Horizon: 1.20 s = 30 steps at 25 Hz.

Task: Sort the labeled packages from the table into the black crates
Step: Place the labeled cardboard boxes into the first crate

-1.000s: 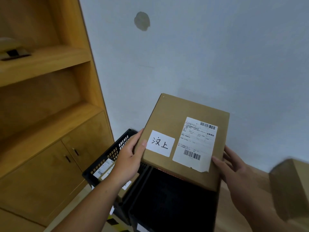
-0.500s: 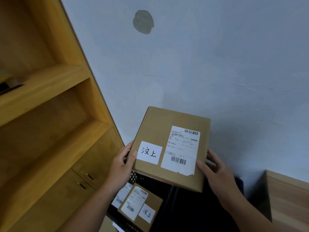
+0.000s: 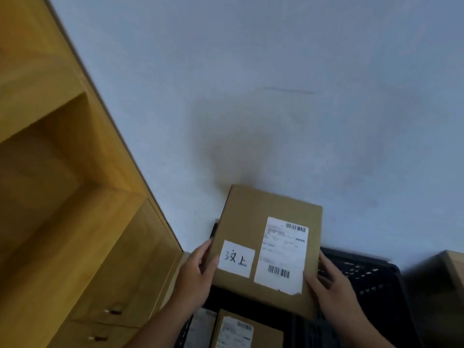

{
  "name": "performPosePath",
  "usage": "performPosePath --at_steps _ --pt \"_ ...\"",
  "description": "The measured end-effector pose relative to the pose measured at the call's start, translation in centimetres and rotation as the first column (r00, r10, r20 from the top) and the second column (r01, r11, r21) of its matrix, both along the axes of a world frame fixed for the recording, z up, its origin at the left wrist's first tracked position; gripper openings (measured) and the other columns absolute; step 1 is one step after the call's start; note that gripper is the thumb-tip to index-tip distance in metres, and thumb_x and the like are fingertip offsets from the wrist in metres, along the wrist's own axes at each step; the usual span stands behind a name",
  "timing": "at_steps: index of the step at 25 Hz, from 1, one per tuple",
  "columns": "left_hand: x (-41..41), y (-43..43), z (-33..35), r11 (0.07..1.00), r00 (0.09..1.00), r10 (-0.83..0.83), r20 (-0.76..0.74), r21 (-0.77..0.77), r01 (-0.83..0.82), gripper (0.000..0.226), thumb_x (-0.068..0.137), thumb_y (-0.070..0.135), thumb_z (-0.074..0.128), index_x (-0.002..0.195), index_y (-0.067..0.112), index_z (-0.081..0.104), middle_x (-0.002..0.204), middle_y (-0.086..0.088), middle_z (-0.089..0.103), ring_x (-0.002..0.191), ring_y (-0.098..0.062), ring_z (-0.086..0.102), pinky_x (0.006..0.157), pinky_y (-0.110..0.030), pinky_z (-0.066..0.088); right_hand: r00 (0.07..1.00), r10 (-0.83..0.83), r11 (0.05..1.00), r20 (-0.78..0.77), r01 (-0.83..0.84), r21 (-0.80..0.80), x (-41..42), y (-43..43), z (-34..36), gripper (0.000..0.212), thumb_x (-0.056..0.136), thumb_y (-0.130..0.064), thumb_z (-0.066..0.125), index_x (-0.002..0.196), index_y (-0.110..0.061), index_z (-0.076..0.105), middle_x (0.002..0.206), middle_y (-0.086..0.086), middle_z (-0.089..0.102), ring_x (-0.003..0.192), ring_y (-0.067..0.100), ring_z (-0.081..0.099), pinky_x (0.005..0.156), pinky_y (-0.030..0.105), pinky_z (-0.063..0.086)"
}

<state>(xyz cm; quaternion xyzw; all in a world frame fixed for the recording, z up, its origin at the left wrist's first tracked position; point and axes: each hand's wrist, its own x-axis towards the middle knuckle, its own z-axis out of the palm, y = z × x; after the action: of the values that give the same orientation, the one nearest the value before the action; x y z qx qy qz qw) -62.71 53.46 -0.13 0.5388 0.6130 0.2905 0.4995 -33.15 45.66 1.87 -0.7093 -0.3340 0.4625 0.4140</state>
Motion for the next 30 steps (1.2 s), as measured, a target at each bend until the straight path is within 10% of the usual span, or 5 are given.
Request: performPosePath --at_steps 6,12,20,30 --pt "-3.2 1.9 -12.9 0.986 1.000 -0.017 -0.018 -0.169 0.013 0.047 0.101 0.034 0.061 0.139 0.053 0.044 0.138 0.017 0.055 0.113 0.008 0.052 0.095 -0.017 0.049 0.995 -0.013 0.979 0.100 0.033 -0.203 -4.0 2.6 -11.2 0.073 0.095 -0.007 0.068 0.157 -0.026 0.034 0.152 0.002 0.050 0.127 0.024 0.056 0.114 0.046 0.044" --pt "-3.5 1.0 -20.6 0.969 0.997 -0.019 -0.070 -0.247 0.001 0.055 0.103 0.029 0.060 0.154 0.035 0.041 0.146 0.007 0.054 0.131 -0.012 0.052 0.111 -0.037 0.048 0.998 -0.012 0.951 0.068 0.033 -0.306 -5.2 2.8 -19.4 0.072 0.099 -0.011 0.062 0.160 -0.030 0.027 0.154 0.001 0.048 0.132 0.025 0.054 0.114 0.051 0.044" --pt "-1.6 1.5 -23.7 0.973 0.991 -0.061 -0.121 -0.228 0.032 0.060 0.104 0.027 0.058 0.157 0.036 0.033 0.136 0.024 0.041 0.123 0.004 0.041 0.094 -0.006 0.036 0.996 -0.058 0.937 0.066 0.077 -0.342 -5.0 3.4 -24.0 0.065 0.100 -0.018 0.060 0.157 -0.029 0.032 0.149 -0.001 0.054 0.128 0.023 0.058 0.108 0.052 0.050" --pt "0.4 3.3 -27.3 0.947 0.965 -0.129 -0.228 -0.316 0.052 0.063 0.100 0.017 0.065 0.156 0.026 0.038 0.145 -0.001 0.055 0.122 -0.009 0.051 0.100 -0.023 0.044 0.988 -0.053 0.910 0.145 0.108 -0.401 -5.1 4.3 -28.9 0.067 0.098 -0.017 0.064 0.156 -0.018 0.031 0.147 0.007 0.054 0.131 0.026 0.055 0.109 0.050 0.049"
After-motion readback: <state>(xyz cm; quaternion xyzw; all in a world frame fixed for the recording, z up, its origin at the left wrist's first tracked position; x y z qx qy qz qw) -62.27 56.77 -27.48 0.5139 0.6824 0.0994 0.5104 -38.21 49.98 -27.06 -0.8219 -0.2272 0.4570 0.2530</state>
